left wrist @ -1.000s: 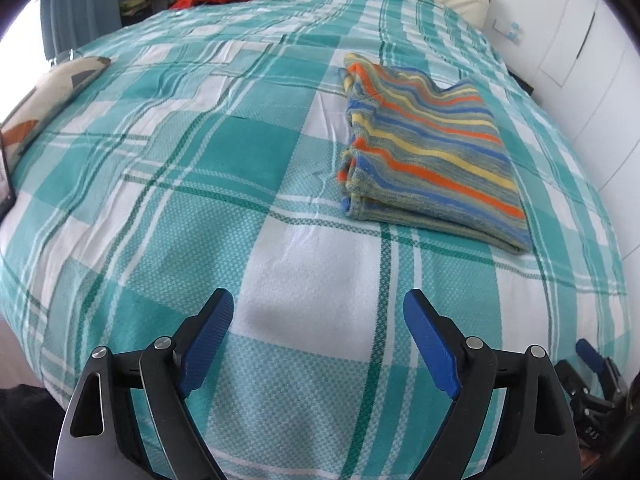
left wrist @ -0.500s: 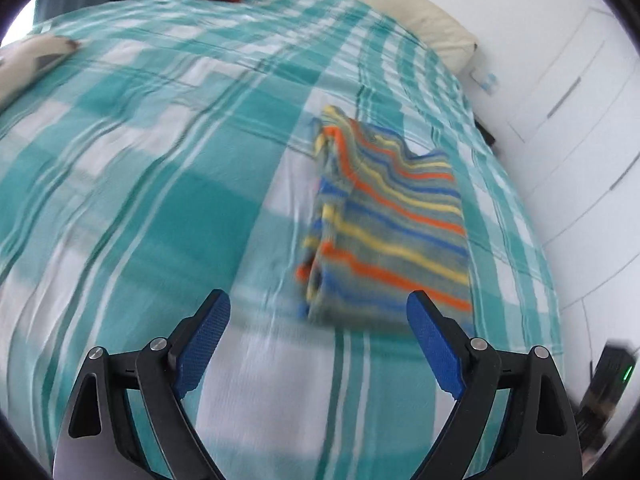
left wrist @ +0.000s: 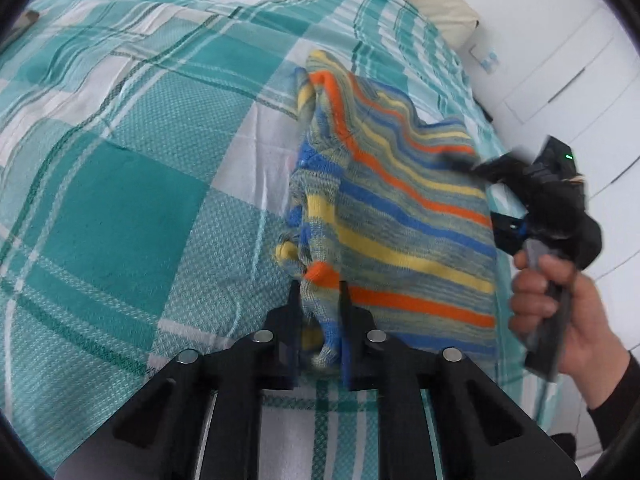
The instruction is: Fold small clothes
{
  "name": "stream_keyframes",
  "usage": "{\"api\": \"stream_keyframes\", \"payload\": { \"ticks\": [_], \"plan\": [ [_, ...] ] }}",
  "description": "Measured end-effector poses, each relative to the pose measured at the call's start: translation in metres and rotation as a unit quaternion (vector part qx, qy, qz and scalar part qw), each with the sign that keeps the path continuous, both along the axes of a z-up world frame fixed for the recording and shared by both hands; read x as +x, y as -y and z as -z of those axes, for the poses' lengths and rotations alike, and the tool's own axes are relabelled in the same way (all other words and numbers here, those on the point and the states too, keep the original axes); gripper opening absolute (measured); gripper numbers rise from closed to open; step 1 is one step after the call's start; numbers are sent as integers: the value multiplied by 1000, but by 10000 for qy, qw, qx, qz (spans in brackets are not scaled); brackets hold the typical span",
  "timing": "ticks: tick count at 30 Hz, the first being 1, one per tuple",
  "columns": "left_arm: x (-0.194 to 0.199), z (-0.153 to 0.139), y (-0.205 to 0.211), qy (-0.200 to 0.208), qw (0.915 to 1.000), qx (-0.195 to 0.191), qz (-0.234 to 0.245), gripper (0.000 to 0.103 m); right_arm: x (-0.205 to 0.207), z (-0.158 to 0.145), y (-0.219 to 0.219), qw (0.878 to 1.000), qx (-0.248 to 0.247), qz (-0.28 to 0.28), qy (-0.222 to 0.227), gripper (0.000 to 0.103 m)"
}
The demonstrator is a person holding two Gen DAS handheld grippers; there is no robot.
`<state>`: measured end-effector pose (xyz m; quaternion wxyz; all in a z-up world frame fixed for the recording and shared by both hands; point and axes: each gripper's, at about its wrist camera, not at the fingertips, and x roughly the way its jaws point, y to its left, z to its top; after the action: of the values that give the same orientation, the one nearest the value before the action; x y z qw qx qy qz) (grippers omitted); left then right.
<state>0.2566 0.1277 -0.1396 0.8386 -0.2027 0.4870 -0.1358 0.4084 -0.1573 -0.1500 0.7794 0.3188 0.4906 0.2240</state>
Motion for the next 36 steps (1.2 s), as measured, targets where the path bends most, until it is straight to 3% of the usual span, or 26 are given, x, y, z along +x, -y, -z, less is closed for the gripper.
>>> {"api": "stream_keyframes", "payload": {
  "ticks": [1,3,6,10,14,17,18,19,21,23,25,28,30,31,33,36],
  "plan": [
    [-2,-2,-2,35,10000,-57,-56,10,4,-1,-8,9990,-445,-41,29,24],
    [-6,-12,-3,191,9998,-10,-74,10,1,-12,-26,9917,-1236,-106,353,22],
    [-13,-37,-5,504,9987,24,-20,10,-17,-44,-44,9801,-1666,-231,1058,21],
    [-19,-81,-15,963,9953,11,-65,10,-29,-89,-54,9707,-1701,-290,1673,21],
    [-25,-121,-28,1336,9910,-10,-107,10,-35,-138,-58,9662,-1368,-175,2178,21],
    [-25,-128,-27,1365,9906,74,-62,12,-34,-154,-63,9638,-1270,-188,2339,21],
    [-24,-121,-25,1245,9921,103,-80,19,-34,-156,-62,9640,-1268,-183,2329,21],
    [-23,-107,-22,1006,9947,173,-140,35,-35,-152,-56,9658,-1248,-177,2266,22],
    [-23,-69,-15,379,9981,441,-200,59,-28,-126,-46,9763,-1221,-174,1779,31],
    [-38,-34,-9,-181,9973,705,-112,58,-26,-85,-32,9794,-1781,-6,951,70],
    [-60,-26,-6,-192,9959,888,-51,61,-48,-41,-9,9687,-2468,223,130,72],
    [-91,-42,-3,80,9895,1432,-168,76,-94,-25,16,9636,-2655,258,167,74],
    [-100,-57,1,313,9845,1708,-259,84,-126,-29,24,9563,-2896,262,292,84],
    [-107,-71,8,527,9787,1966,-280,90,-138,-34,25,9550,-2939,266,310,90],
    [-118,-93,20,899,9667,2380,-288,98,-163,-47,24,9541,-2962,259,375,90],
    [-119,-121,31,1311,9520,2740,-370,101,-193,-75,12,9506,-3034,187,622,91]
  ]
}}
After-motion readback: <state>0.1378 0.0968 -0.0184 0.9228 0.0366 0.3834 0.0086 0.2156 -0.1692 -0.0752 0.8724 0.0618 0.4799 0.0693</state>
